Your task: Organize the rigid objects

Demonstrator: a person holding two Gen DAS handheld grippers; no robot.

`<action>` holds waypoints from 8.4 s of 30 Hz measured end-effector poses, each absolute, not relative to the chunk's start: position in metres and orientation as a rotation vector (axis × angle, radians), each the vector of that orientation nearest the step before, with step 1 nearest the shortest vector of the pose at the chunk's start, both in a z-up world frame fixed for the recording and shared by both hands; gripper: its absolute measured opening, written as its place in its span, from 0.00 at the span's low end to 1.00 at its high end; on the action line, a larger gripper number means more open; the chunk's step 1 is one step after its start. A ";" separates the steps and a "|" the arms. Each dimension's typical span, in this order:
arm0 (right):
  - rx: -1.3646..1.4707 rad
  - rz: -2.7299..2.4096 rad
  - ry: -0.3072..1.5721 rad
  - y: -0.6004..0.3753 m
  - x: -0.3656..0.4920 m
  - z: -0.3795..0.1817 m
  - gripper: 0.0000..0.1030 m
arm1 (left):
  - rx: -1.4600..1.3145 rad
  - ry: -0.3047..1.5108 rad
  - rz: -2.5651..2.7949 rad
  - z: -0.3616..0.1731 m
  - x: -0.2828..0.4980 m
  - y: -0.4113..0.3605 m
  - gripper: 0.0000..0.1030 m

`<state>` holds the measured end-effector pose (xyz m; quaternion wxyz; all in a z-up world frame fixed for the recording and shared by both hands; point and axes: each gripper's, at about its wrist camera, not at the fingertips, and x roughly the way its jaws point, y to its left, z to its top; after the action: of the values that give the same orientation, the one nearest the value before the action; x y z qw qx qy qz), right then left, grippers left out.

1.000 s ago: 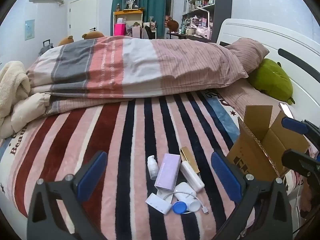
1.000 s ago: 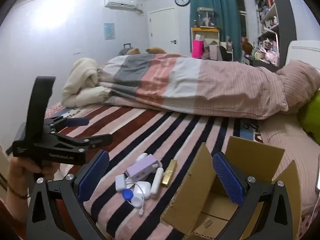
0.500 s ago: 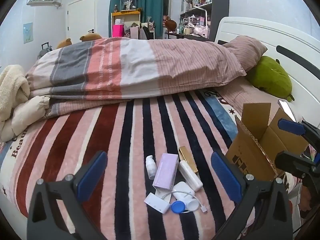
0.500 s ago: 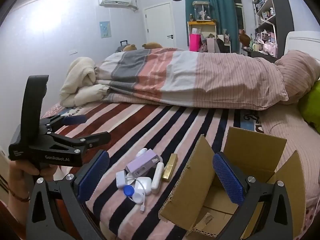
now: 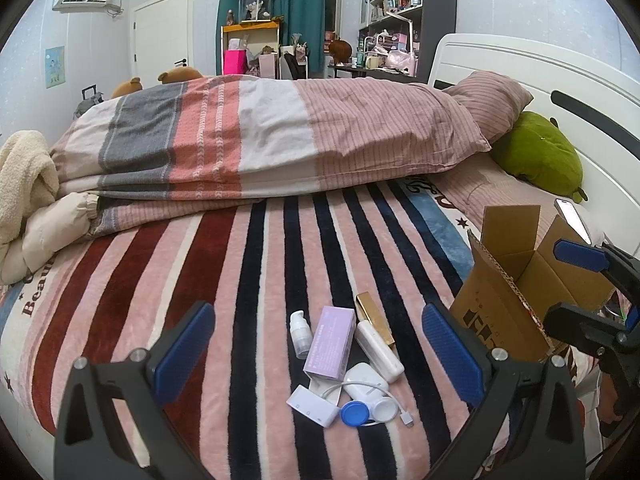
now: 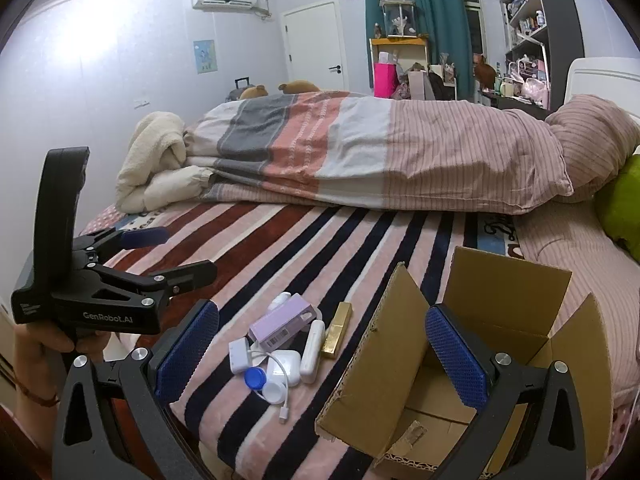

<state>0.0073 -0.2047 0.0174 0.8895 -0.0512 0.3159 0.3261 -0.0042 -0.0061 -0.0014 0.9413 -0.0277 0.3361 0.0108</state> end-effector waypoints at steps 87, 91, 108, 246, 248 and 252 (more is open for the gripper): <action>-0.281 0.741 0.920 -0.102 -0.016 -0.147 0.56 | -0.072 0.738 0.045 -0.076 -0.029 0.098 1.00; -0.289 0.752 0.932 -0.104 -0.018 -0.149 0.28 | -0.049 0.728 0.044 -0.076 -0.031 0.095 1.00; -0.347 0.871 0.970 -0.092 -0.020 -0.156 0.30 | -0.080 0.784 -0.095 -0.080 -0.043 0.096 1.00; -0.206 0.698 0.807 -0.268 0.075 0.011 0.22 | 0.055 0.968 -0.741 0.023 0.129 -0.174 0.31; -0.217 0.691 0.839 -0.275 0.077 -0.001 0.22 | 0.062 1.000 -0.746 0.012 0.132 -0.181 0.31; -0.235 0.684 0.912 -0.284 0.086 -0.016 0.22 | 0.068 1.034 -0.758 0.000 0.135 -0.191 0.31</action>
<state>0.0857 -0.2842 -0.0157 0.8353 -0.1109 0.4307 0.3232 0.1354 -0.1907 0.0001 0.8010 0.0317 0.4822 -0.3533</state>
